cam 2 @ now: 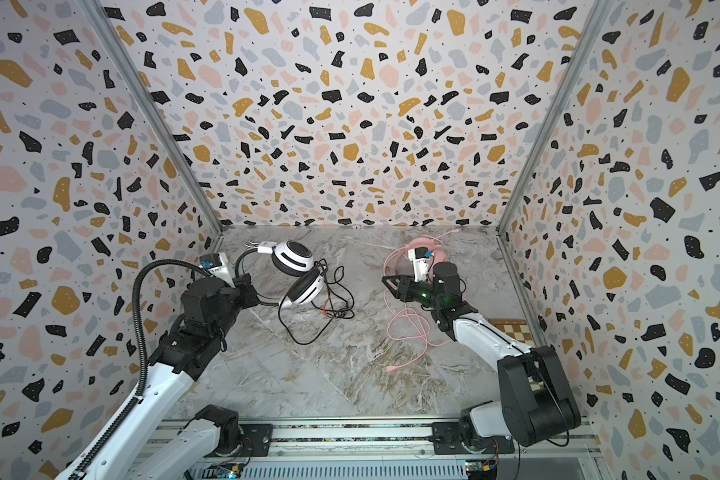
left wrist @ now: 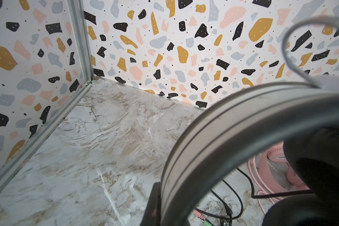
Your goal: Wrap the headphones
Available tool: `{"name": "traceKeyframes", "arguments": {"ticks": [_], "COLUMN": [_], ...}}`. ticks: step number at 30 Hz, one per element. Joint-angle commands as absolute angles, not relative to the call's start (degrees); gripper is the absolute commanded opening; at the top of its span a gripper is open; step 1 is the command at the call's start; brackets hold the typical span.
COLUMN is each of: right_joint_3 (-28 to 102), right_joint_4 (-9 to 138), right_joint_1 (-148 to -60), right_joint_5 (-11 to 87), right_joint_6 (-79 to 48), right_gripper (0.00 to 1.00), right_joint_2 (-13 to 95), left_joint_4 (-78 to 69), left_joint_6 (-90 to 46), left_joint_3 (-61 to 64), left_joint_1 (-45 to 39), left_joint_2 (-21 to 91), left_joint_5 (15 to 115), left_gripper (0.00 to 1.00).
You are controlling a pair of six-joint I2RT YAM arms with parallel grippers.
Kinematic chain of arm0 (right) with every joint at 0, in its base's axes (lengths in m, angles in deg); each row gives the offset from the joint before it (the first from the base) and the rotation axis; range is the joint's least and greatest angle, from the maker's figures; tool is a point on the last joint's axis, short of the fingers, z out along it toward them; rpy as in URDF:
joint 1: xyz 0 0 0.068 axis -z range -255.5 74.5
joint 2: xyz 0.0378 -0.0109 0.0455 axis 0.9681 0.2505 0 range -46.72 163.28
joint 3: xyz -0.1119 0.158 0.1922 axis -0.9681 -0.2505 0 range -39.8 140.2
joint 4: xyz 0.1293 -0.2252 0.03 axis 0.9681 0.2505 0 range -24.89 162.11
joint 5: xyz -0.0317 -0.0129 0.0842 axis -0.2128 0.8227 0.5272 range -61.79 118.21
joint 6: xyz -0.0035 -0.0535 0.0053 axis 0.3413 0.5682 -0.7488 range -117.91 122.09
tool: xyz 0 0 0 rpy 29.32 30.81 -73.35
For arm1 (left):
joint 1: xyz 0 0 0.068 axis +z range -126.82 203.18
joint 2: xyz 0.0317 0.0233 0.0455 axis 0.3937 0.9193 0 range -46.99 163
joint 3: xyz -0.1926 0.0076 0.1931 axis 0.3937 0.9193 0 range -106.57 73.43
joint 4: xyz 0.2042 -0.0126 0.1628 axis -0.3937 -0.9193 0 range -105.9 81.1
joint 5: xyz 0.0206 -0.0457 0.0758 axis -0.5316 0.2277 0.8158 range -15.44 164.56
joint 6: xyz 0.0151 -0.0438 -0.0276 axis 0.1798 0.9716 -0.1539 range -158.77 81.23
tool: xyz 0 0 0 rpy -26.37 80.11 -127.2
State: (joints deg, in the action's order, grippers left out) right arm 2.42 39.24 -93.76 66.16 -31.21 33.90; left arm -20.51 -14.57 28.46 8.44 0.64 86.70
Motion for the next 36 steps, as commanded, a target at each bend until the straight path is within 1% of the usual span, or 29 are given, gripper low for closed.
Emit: {"name": "traceKeyframes", "arguments": {"ticks": [1, 3, 4, 6, 10, 12, 16, 21, 25, 30, 31, 36], "right_joint_3": [7.7, 10.7, 11.5, 12.0, 10.7, 10.4, 9.1, 11.4, 13.5, 15.1, 15.5, 16.2], "right_joint_4": [41.5, 41.3, 40.0, 37.2, 34.3, 31.3, 17.9, 10.3, 4.7, 4.6, 5.4, 12.1], "right_joint_1": [-93.5, -93.6, -94.2, -96.3, -100.1, -101.5, -104.8, -108.6, -110.6, -111.4, -111.6, -111.1], "right_joint_5": [74.7, 81.1, 83.9, 87.5, 88.7, 91.6, 96.4, 96.6, 96.4, 94.3, 94.2, 93.6], "right_joint_6": [-27.7, -27.1, -27.3, -26.5, -23.5, -23.8, -30.7, -35.7, -40.2, -40.4, -39.9, -36.2], "right_gripper": [0.51, 0.67, 0.78, 0.87, 0.89, 0.87, 0.85, 0.83, 0.76, 0.70, 0.65, 0.22], "right_joint_2": [38.2, 41.3, 42.0, 41.3, 38.7, 39.3, 41.8, 46.0, 48.1, 49.1, 49.2, 48.2], "left_joint_4": [-14.9, -15.1, -15.1, -15.2, -15.6, -15.2, -16.0, -16.8, -17.0, -17.0, -17.0, -17.5], "left_joint_6": [-15.9, -15.9, -15.8, -15.7, -15.5, -15.3, -15.5, -15.5, -15.3, -15.0, -15.0, -15.6], "left_joint_3": [23.4, 23.0, 23.0, 23.0, 22.8, 22.9, 22.0, 21.6, 22.2, 22.5, 22.6, 22.0], "left_joint_1": [8.7, 8.7, 8.7, 8.7, 8.7, 8.7, 8.7, 8.8, 8.7, 8.8, 8.8, 8.8], "left_joint_2": [0.3, 0.4, 0.4, 0.6, 1.3, 1.3, 1.8, 1.8, 1.7, 2.3, 2.5, 2.5], "left_joint_5": [83.2, 82.8, 82.7, 82.6, 81.9, 81.1, 80.6, 79.7, 79.6, 78.6, 78.4, 78.6], "left_gripper": [0.00, 0.00, 0.00, 0.00, 0.00, 0.00, 0.00, 0.00, 0.00, 0.00, 0.00, 0.00]}}
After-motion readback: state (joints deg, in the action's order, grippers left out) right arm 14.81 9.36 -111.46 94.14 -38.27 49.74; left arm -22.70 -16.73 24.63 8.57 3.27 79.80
